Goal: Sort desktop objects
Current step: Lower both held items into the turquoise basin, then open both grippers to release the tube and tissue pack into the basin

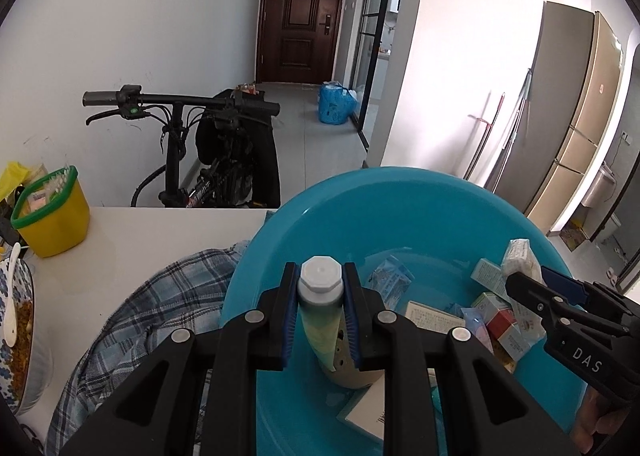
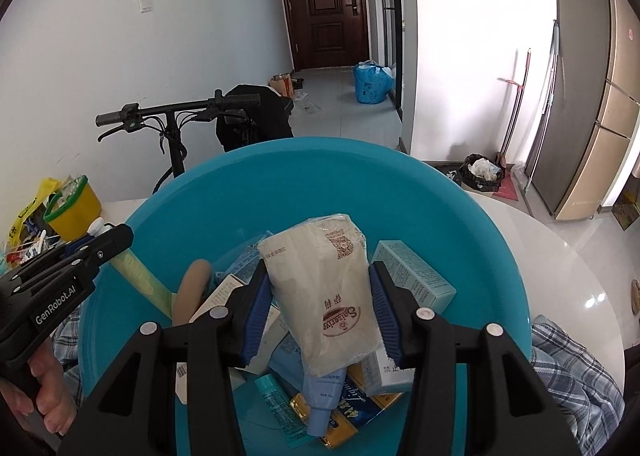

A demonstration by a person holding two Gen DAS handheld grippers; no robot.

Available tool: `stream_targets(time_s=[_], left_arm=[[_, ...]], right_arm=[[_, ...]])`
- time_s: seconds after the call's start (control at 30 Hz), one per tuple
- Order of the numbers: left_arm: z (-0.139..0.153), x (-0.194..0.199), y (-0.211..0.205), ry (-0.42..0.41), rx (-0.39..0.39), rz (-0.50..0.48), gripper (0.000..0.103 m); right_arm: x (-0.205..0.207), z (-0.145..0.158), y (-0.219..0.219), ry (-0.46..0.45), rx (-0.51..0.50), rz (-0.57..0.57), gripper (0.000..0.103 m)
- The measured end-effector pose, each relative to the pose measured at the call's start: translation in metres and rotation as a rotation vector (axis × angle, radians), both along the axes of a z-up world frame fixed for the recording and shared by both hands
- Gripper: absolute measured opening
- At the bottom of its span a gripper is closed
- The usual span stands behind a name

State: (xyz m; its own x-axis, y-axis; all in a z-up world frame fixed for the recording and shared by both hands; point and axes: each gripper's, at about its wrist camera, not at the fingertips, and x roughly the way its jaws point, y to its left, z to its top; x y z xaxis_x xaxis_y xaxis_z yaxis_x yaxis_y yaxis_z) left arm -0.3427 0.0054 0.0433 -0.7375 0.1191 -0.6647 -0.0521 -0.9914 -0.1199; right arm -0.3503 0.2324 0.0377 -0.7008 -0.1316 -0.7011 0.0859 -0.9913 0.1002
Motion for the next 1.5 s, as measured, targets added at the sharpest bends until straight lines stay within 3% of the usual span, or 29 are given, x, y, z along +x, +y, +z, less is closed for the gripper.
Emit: stream_targets(time_s=[0.43,0.57,0.83,0.97,1.23,1.3,1.5], left_arm=[[0.002,0.001,0.006,-0.005,-0.007,-0.017,0.024],[0.005,0.002,0.003,0.010,0.007,-0.001,0.059],[0.016,0.009,0.004,0.038,0.011,-0.010,0.063],[0.018,0.011,0.005,0.047,0.003,-0.007,0.071],[0.019,0.011,0.008,0.047,-0.016,-0.006,0.073],[0.019,0.012,0.010,0.051,-0.020,-0.011,0.083],[0.016,0.014,0.020,0.060,-0.047,-0.022,0.083]], right_arm=[[-0.003,0.001,0.002,-0.004,-0.004,-0.005,0.047],[-0.004,0.000,0.001,-0.010,-0.001,0.000,0.047],[-0.004,-0.004,0.003,-0.023,0.001,0.003,0.047],[-0.004,-0.005,0.003,-0.028,0.000,0.006,0.048],[-0.005,-0.008,0.006,-0.048,-0.017,0.003,0.051],[-0.006,-0.009,0.006,-0.057,-0.016,0.001,0.060],[-0.004,-0.007,0.006,-0.042,0.003,-0.017,0.070]])
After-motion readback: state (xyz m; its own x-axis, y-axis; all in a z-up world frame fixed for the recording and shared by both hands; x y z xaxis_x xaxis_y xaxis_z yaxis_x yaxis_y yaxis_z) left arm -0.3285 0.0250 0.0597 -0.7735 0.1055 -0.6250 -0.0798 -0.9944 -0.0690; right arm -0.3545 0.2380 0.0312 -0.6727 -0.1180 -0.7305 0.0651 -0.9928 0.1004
